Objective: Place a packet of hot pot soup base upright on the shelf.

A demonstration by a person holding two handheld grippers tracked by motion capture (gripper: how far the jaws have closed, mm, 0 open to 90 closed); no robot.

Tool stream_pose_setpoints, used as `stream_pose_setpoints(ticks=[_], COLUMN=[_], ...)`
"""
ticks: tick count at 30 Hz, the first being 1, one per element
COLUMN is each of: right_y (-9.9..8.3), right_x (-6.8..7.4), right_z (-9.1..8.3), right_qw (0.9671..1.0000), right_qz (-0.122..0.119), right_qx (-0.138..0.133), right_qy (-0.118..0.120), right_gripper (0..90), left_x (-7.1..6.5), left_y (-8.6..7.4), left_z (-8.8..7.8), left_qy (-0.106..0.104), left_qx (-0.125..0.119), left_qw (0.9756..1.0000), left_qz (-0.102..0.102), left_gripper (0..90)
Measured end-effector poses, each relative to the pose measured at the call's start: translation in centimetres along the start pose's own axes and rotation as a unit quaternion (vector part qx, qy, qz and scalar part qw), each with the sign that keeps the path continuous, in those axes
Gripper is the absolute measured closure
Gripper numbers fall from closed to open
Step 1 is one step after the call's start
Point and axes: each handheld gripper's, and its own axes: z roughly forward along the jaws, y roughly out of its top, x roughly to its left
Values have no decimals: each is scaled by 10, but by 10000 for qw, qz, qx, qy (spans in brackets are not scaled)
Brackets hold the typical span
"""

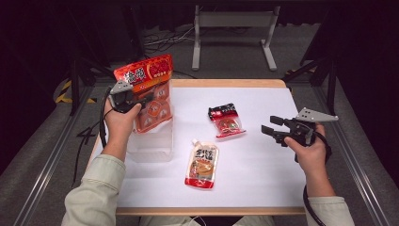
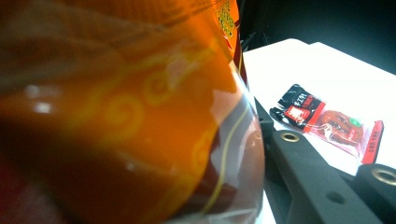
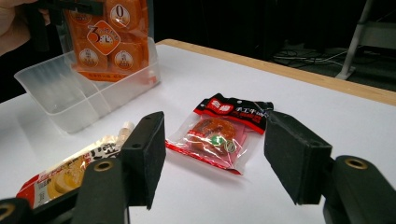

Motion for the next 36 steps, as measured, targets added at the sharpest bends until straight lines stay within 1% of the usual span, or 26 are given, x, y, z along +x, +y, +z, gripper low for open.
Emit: stream_pose_setpoints(ticks=[2, 6, 9, 13, 15, 18, 19, 20, 22, 28, 29, 30, 31, 32, 34, 36], right_y=[0, 0, -1, -1, -1, -2, -2, -2, -2, -4, -4, -4, -4, -4, -4, -5], right_x=[0, 1, 1, 1, 1, 1, 1, 1, 1, 2, 2, 2, 2, 2, 2, 1], right_z=[0, 1, 2, 3, 3, 4, 4, 4, 5, 8, 9, 9, 10, 10, 10, 10], right_qw=[10000, 10000, 10000, 10000, 10000, 9999, 9999, 9999, 9999, 9999, 9999, 9998, 9998, 9998, 9998, 9998], right_qz=[11, 11, 24, 27, 26, 27, 27, 32, 47, 37, 51, 60, 78, 70, 62, 52], right_qx=[14, 25, 41, 47, 62, 66, 66, 64, 83, 126, 138, 139, 144, 141, 153, 152], right_qy=[35, 35, 48, 57, 60, 78, 78, 77, 72, 88, 90, 93, 95, 96, 90, 89], right_gripper=[402, 401, 398, 395, 394, 393, 393, 393, 392, 391, 390, 391, 390, 391, 390, 390], left_x=[0, 2, 2, 2, 3, 4, 4, 7, 11, 15, 15, 15, 13, 11, 8, 6], left_y=[0, -1, -1, -1, -2, -5, -5, -8, -11, -19, -20, -22, -24, -24, -22, -23], left_z=[0, -1, -2, -4, -5, -5, -5, -6, -8, -10, -9, -7, -6, -6, -5, -4], left_qy=[-5, -77, -84, -93, -96, -63, -63, -76, -117, -162, -176, -182, -197, -168, -138, -110], left_qx=[5, 67, 147, 277, 338, 586, 586, 598, 634, 723, 755, 873, 924, 931, 992, 1003], left_qw=[10000, 9999, 9998, 9996, 9994, 9982, 9982, 9979, 9974, 9964, 9961, 9953, 9948, 9947, 9946, 9945], left_qz=[-7, -59, -97, -61, -78, -125, -125, -232, -332, -416, -413, -376, -390, -408, -269, -273], left_gripper=[707, 704, 698, 695, 695, 694, 694, 694, 695, 695, 695, 696, 697, 698, 699, 700])
